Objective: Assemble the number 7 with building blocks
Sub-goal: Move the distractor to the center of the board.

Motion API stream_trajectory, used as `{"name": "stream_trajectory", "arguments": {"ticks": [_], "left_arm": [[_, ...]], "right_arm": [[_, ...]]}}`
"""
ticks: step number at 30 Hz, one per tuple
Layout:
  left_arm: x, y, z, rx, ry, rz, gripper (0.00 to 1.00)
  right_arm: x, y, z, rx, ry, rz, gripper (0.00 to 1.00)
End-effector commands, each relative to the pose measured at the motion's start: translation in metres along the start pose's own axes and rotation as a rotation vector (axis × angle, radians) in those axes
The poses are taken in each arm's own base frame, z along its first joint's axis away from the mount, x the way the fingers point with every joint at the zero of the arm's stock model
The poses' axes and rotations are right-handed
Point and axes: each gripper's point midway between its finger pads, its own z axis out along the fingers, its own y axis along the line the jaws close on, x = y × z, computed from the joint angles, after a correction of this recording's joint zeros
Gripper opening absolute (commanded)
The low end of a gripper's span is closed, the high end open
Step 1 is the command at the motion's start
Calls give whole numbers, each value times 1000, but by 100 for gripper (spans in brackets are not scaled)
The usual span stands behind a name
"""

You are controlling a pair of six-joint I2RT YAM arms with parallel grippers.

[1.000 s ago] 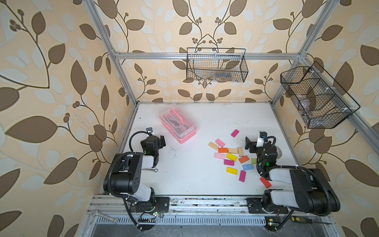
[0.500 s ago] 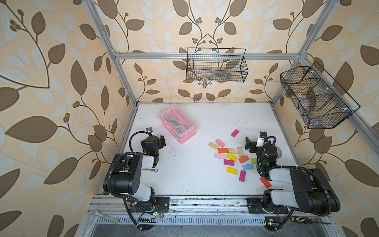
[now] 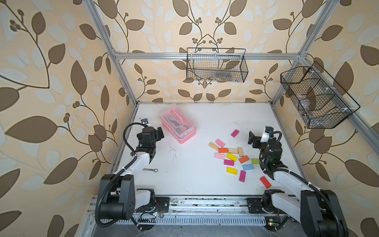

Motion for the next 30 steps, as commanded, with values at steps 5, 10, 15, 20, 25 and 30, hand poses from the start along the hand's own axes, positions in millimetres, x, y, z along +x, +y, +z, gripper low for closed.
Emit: {"name": "stream_trajectory", "arguments": {"ticks": [5, 10, 15, 20, 25, 30], "left_arm": [[-12, -20, -40, 96, 164, -173, 99], [-17, -46, -72, 233, 266, -214, 99], [-11, -85, -120, 400, 364, -178, 99], [15, -117, -169, 539, 448, -112, 99], [45, -145, -195, 630, 533, -42, 99], [62, -165, -197, 658, 565, 38, 99]], "right_arm": [[-32, 17, -11, -53, 186, 178, 99], [-57, 54, -34, -169, 288, 232, 99], [-60, 98, -72, -240, 448, 174, 99], [-37, 144, -115, -329, 587, 67, 99], [-5, 164, -129, -359, 665, 29, 99], [17, 166, -121, -371, 703, 44, 100]]}}
